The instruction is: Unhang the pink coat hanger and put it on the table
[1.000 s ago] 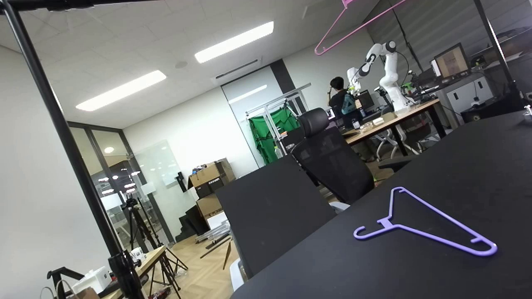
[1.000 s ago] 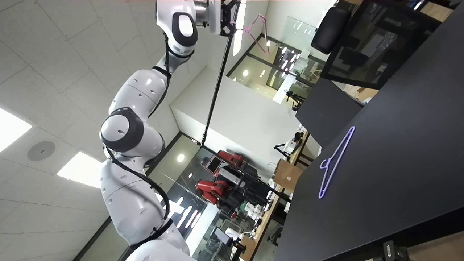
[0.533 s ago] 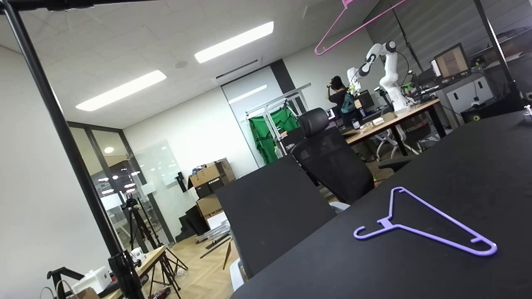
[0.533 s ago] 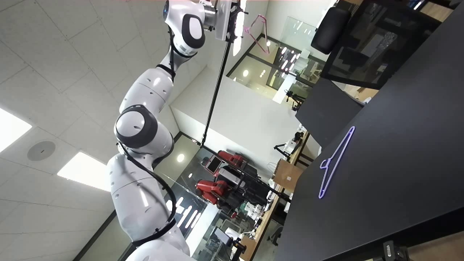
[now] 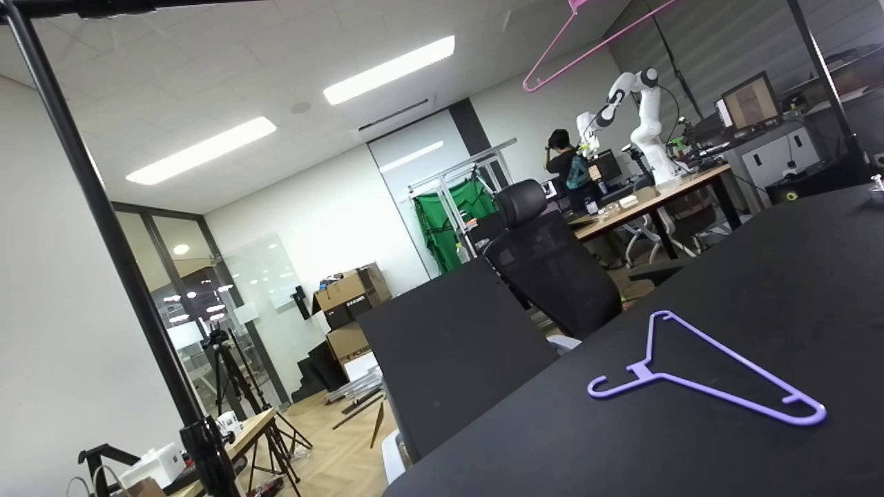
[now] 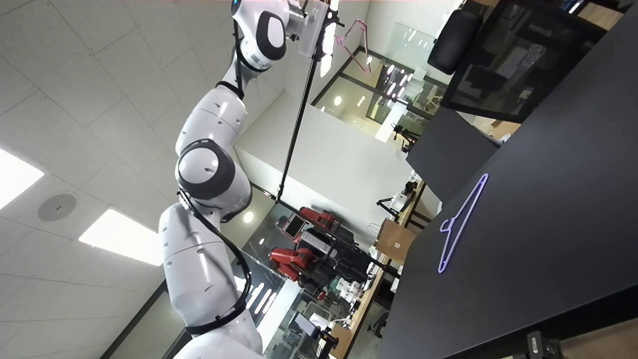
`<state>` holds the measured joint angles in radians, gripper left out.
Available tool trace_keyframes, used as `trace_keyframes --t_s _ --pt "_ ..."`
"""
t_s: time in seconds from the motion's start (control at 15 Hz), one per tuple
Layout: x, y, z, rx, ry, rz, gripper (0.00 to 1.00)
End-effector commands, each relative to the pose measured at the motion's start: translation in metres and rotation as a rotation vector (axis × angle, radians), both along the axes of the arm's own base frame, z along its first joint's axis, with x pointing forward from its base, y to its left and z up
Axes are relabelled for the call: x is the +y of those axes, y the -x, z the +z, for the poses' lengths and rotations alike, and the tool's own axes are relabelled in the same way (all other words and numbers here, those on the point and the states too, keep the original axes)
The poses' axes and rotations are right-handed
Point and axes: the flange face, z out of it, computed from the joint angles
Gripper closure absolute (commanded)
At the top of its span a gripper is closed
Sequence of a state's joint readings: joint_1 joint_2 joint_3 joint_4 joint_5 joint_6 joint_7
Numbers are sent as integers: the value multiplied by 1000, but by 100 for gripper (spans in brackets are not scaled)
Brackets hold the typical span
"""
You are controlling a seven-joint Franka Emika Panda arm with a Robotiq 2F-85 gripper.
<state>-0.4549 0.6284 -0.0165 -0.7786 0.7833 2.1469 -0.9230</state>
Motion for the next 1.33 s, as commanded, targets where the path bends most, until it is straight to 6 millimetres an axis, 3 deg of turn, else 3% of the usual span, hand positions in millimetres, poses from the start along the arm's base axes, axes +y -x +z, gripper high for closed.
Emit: trace_keyframes --t_s 0.0,0.6,1.27 --pt "-16 2 0 9 -29 49 0" --pt "-26 -4 -23 23 -30 76 0" --pt "-21 -9 -22 -11 -43 83 0"
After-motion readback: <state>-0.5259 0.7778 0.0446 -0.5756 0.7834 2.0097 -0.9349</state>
